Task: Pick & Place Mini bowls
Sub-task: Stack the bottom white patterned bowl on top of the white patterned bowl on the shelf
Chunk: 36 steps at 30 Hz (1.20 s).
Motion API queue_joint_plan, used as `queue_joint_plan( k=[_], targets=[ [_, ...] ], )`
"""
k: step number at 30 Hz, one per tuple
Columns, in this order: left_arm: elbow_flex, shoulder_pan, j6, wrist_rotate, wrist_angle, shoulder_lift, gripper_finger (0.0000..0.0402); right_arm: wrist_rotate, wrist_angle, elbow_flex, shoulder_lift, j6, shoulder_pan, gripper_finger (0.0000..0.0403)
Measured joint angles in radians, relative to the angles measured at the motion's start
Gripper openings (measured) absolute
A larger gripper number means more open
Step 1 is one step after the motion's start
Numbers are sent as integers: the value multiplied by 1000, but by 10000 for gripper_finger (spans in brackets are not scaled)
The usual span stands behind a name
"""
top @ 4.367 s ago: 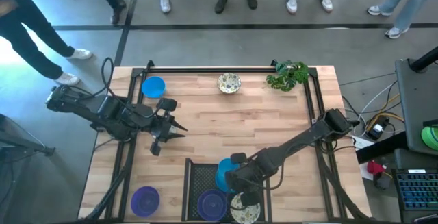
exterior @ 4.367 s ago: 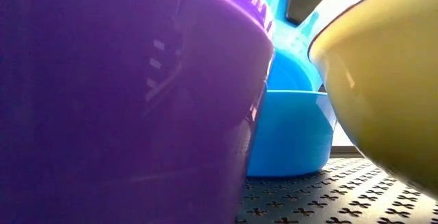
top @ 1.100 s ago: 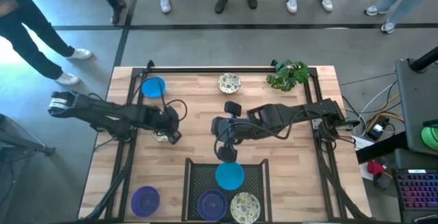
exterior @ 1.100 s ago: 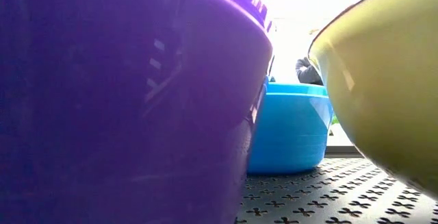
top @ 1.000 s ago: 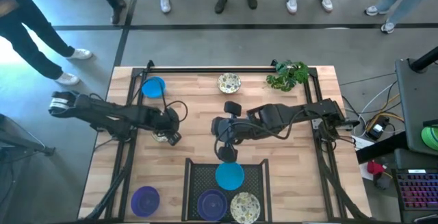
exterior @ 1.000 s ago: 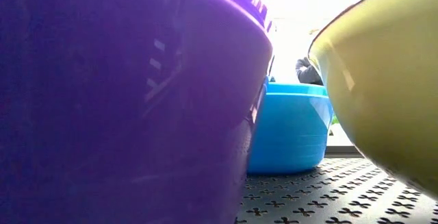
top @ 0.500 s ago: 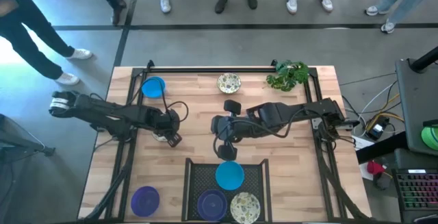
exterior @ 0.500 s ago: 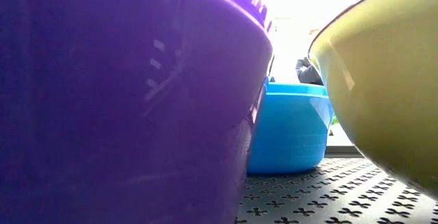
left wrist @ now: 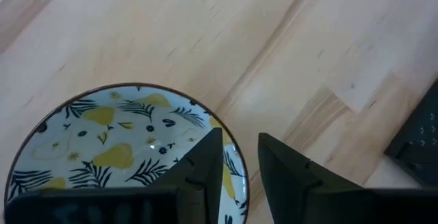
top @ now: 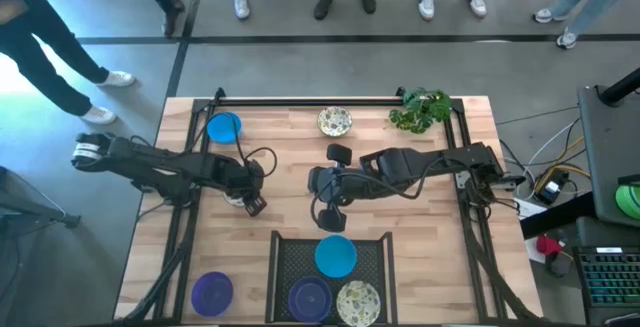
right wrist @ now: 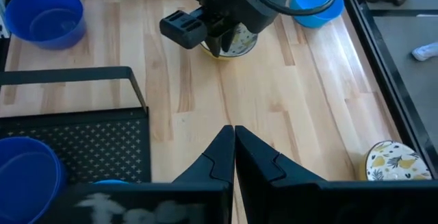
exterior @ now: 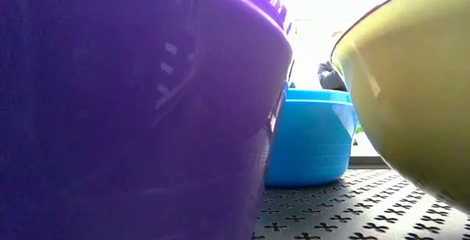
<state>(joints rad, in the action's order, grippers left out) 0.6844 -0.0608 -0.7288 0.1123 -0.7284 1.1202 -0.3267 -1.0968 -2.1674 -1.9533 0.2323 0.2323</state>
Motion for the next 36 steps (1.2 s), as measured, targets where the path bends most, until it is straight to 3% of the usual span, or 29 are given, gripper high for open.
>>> queue_joint_plan(
  k=[28,36],
  targets=[
    [-37,-27,-6,0,22,3,96,1,1,0,0,-5,-16,8],
    [-38,-66,66,2,21,3,96,0,1,0,0,-14,-18,8]
  ],
)
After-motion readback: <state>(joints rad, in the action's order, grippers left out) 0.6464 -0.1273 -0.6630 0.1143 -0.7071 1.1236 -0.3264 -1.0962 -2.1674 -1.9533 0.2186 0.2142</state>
